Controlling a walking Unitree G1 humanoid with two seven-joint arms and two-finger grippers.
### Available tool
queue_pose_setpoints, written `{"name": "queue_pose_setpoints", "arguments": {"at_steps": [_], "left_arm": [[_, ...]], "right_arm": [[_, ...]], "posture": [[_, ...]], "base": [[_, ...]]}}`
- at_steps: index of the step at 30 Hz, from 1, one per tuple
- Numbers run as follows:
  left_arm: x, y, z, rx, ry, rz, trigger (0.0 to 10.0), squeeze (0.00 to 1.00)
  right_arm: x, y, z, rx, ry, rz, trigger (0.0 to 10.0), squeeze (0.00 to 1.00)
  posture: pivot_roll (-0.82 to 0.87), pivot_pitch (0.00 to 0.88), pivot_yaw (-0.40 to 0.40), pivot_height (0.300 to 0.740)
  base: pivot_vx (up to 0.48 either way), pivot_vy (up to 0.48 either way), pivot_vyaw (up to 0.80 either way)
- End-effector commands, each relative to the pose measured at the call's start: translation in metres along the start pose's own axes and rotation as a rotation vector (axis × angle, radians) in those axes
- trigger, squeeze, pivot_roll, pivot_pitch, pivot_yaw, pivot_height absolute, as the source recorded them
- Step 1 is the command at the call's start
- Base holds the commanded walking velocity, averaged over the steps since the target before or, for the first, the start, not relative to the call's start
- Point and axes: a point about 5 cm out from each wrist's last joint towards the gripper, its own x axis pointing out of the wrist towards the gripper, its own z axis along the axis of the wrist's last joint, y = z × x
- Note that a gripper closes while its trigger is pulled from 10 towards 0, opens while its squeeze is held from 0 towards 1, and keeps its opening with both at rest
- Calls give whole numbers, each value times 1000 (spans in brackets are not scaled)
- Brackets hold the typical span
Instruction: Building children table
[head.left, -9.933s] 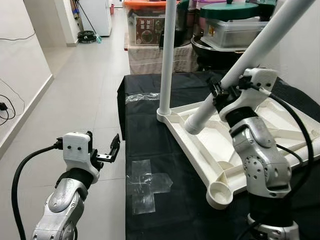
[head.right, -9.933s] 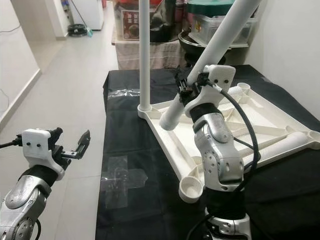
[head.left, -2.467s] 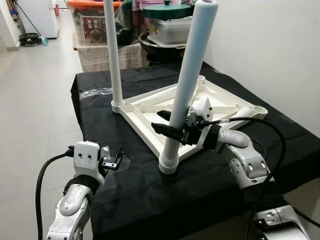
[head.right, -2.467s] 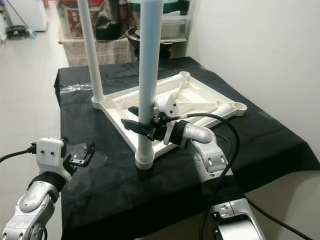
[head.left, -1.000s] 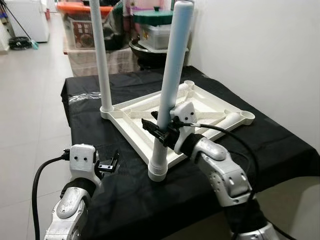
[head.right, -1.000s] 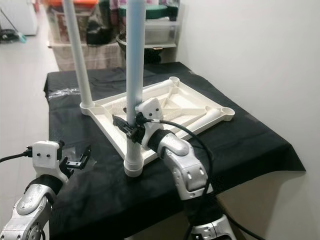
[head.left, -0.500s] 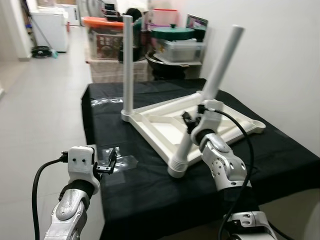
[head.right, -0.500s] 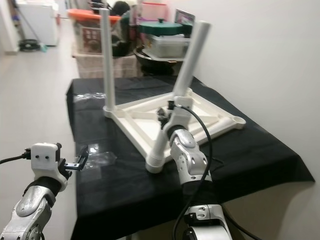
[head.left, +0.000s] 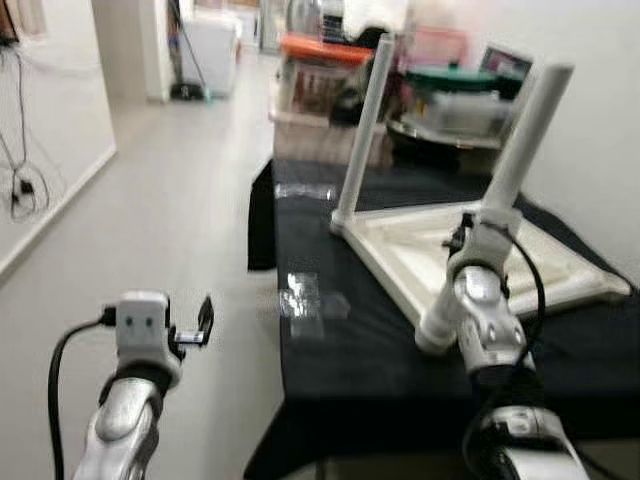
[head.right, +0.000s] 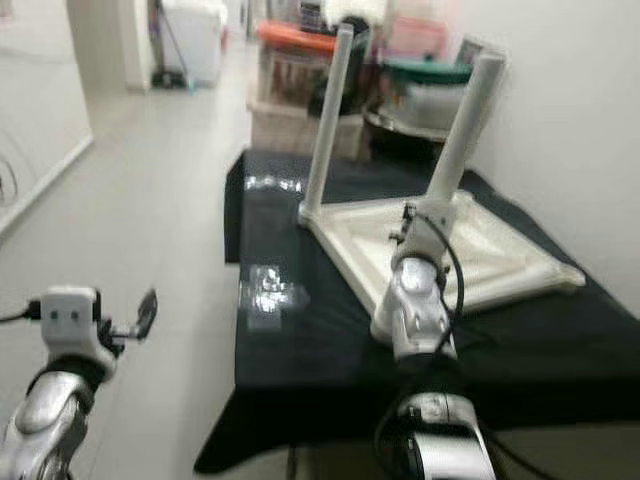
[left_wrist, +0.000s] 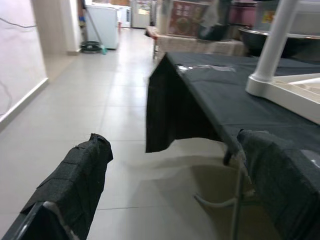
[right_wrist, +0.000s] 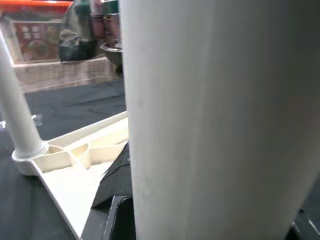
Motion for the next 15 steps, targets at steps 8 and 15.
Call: {"name": "queue_pose_setpoints", "arguments": {"at_steps": [8,15], "left_arm": [[3,-3,-3,11,4,-13,10000,0],[4,-3,-3,11,3,-12,10000,0]], "right_arm": [[-12,-22,-50,-51,148,-192,10000,0],[-15,-14,-48,-92,95,-211,10000,0]], "posture": [[71,0,-91,740],[72,0,-92,740]], "base": [[0,0,0],[0,0,0]]}}
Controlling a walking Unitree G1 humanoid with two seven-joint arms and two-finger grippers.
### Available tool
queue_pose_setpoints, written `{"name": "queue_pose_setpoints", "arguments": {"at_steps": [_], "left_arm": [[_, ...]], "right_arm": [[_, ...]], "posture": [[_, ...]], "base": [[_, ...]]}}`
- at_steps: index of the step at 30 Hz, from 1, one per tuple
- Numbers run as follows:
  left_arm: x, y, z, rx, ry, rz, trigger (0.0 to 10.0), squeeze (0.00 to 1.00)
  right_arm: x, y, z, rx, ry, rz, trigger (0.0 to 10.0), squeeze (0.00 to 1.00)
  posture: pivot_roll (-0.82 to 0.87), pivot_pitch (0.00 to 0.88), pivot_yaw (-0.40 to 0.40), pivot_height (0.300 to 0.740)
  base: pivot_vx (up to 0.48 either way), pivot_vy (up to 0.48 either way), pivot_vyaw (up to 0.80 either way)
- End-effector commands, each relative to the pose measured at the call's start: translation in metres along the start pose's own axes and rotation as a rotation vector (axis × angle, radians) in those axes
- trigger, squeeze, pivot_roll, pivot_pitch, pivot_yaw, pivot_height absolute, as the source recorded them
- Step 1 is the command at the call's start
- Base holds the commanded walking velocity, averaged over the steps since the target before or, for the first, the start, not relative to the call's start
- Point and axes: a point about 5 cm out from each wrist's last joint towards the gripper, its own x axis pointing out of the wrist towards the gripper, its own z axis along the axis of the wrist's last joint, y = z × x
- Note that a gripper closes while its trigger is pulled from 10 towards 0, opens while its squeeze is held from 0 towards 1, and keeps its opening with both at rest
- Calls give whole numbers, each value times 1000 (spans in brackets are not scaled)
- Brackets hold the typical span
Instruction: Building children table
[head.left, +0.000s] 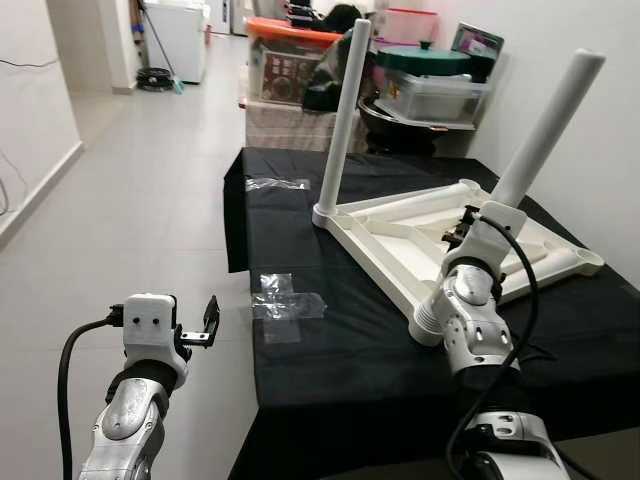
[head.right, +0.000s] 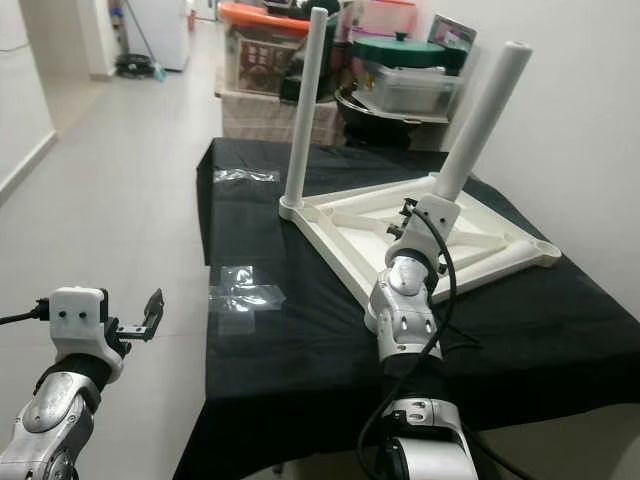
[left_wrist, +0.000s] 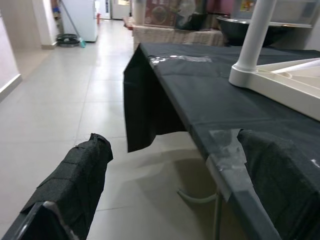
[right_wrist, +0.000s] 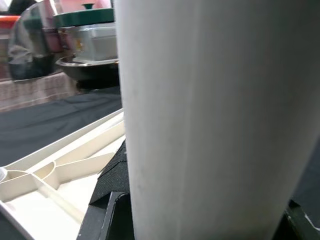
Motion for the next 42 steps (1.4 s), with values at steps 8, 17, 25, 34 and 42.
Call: {"name": "queue_pose_setpoints", "arguments": {"at_steps": [8,17,25,34,42], "left_arm": [[2,-1,-3,13,5,-5,10000,0],[2,-1,-3,14,9,-8,10000,0],[2,0,-3,16,10,-5,10000,0],[1,-1,-4,15,12,-4,10000,0],[2,-1,-4,14,12,-8,10000,0]], "right_arm": [[-2,-29,-55,-155,244,-246,10000,0],[-5,-33,-65,-138,338,-367,10000,0],[-7,-35,-67,-231,421,-483,10000,0],[-7,-36,-64,-246,404,-548,10000,0],[-6,-34,-59,-214,383,-559,10000,0]], "posture": [[78,0,-92,740],[80,0,-92,740],[81,0,-92,740],[81,0,-92,740],[76,0,-89,740]], "base": [[0,0,0],[0,0,0],[0,0,0],[0,0,0],[0,0,0]]}}
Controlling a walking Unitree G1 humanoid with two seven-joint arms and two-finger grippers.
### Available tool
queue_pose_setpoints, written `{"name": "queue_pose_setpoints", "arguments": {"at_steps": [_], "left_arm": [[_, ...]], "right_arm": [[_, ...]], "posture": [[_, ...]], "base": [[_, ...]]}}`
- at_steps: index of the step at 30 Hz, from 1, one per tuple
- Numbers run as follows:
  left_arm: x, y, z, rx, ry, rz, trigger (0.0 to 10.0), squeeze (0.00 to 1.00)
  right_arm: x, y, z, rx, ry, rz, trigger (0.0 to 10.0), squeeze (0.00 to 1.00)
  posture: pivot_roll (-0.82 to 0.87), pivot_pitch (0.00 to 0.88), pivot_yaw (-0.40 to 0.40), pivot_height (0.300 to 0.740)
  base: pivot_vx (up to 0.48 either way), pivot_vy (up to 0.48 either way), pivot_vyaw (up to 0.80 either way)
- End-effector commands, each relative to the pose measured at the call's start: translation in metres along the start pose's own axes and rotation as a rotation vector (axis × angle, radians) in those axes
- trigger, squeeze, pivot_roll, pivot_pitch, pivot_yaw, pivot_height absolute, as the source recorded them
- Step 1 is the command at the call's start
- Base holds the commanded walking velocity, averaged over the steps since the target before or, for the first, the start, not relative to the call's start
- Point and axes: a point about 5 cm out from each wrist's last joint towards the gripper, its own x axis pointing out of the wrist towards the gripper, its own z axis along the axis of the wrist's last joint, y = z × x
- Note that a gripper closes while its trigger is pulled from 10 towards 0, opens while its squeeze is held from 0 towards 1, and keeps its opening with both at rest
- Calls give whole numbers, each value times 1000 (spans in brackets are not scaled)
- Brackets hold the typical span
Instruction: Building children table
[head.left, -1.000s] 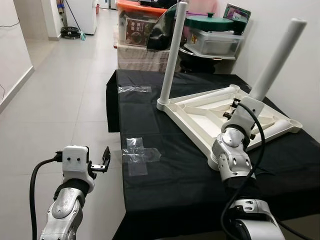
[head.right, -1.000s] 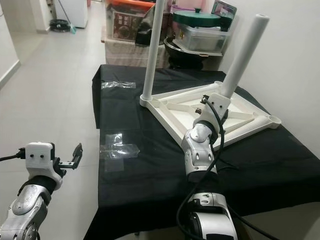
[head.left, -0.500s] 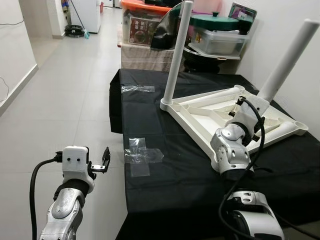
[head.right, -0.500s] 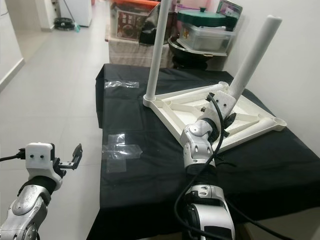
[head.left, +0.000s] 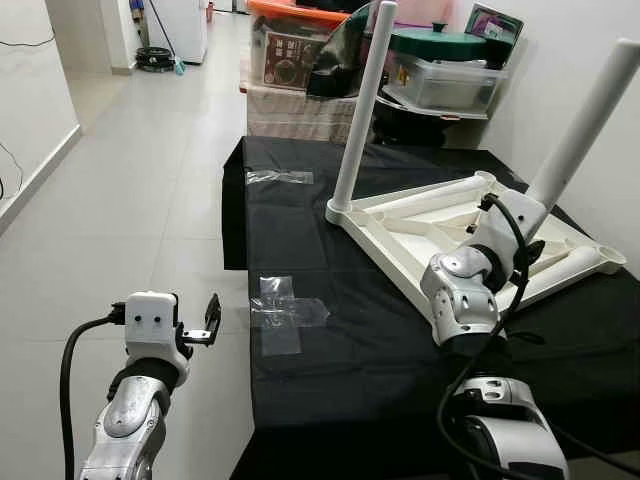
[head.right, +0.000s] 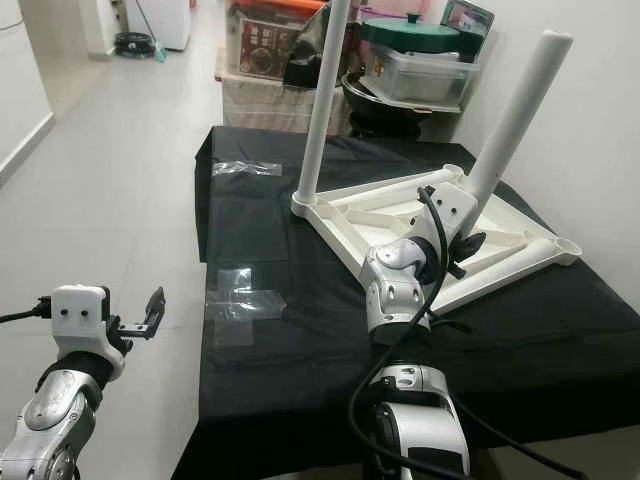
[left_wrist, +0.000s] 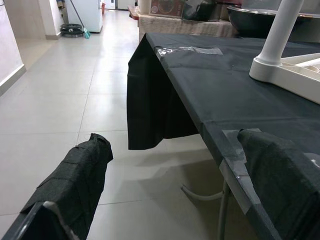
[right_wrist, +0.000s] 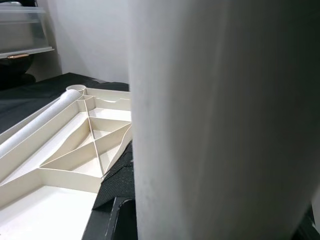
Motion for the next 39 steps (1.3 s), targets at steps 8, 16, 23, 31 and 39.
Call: {"name": "queue_pose_setpoints", "arguments": {"at_steps": [8,16,23,31,39], "left_arm": [[2,-2,-4,16,14,-17,10000,0],[2,-3,-5,16,16,-24,10000,0],[3,-2,-6,18,19,-27,10000,0],[3,-2,-6,21,20,-27,10000,0],[3,-1,-6,26,22,-29,10000,0]], "right_arm": [[6,-28,-70,-198,271,-92,10000,0],[8,-26,-68,-167,279,9,10000,0],[11,-29,-67,-170,276,45,10000,0],[4,-22,-69,-5,329,212,10000,0],[-6,-12,-69,-26,267,501,10000,0]], "posture": [[65,0,-79,740],[60,0,-73,740],[57,0,-71,740],[59,0,-69,740],[58,0,-64,740]], "base": [[0,0,0],[0,0,0],[0,0,0],[0,0,0],[0,0,0]]}}
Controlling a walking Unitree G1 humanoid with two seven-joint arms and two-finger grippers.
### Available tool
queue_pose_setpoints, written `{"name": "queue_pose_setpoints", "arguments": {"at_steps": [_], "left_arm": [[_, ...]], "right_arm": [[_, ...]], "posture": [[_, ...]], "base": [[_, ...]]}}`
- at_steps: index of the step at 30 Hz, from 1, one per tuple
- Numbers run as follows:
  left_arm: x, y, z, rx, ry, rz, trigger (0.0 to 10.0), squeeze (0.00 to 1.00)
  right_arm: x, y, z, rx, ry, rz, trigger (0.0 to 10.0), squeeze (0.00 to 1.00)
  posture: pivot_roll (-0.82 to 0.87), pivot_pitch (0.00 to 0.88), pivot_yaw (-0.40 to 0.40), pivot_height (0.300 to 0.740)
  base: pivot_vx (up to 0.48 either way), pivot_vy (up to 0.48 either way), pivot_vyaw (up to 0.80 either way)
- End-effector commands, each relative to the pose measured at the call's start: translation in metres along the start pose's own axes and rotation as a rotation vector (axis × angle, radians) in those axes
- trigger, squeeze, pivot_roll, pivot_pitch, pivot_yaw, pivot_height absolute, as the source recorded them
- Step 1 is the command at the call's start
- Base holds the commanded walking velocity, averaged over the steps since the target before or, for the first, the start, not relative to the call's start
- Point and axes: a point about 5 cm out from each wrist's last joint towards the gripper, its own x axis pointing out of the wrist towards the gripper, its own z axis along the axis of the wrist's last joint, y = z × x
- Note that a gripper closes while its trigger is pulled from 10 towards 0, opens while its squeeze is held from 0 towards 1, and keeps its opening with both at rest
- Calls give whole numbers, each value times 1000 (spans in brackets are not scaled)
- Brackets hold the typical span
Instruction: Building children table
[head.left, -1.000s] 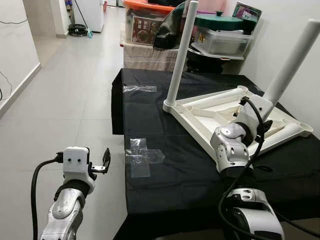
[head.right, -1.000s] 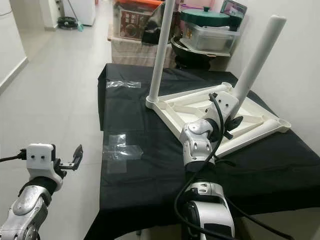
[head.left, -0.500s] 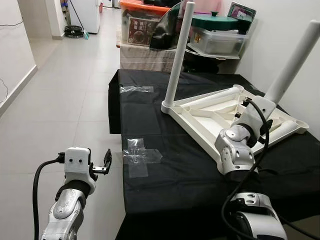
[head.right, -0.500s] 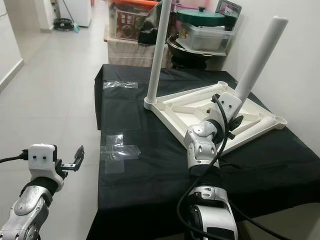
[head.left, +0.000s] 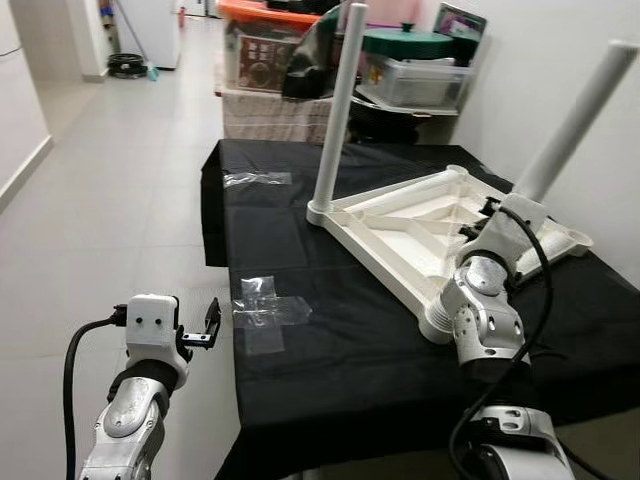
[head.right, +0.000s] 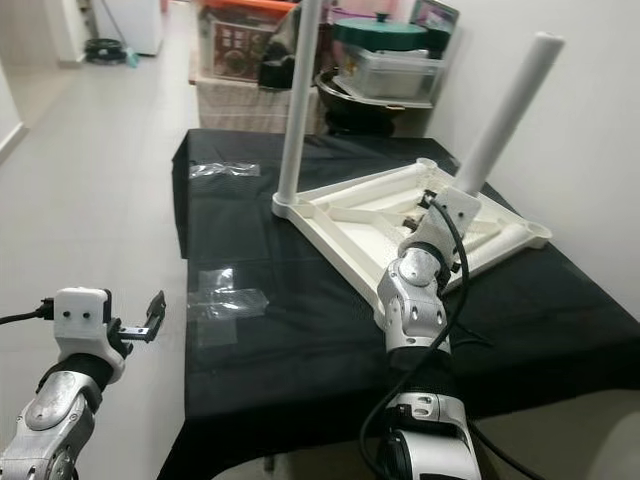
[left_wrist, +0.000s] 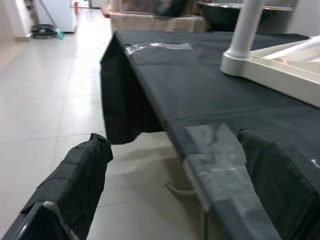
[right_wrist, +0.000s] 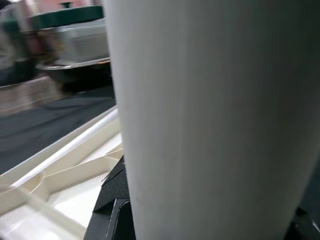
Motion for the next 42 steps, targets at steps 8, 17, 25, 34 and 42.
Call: {"name": "queue_pose_setpoints", "arguments": {"at_steps": [8,17,25,34,42], "left_arm": [[3,-3,-1,18,2,-15,10000,0],[4,-2,-1,22,2,-17,10000,0],[5,-4,-3,16,2,-23,10000,0],[5,-5,-3,15,1,-25,10000,0],[5,-7,-4,11,2,-25,10000,0]], "right_arm": [[-7,-20,-66,-57,298,-37,10000,0],[-11,-17,-69,-64,304,31,10000,0],[-9,-17,-62,-47,283,51,10000,0],[-8,-13,-51,-38,248,77,10000,0],[-9,-10,-44,-45,234,98,10000,0]], "posture": [[57,0,-57,740],[58,0,-61,740],[50,0,-60,740],[43,0,-61,740],[38,0,-65,740]], "base": [[0,0,0],[0,0,0],[0,0,0],[0,0,0],[0,0,0]]}}
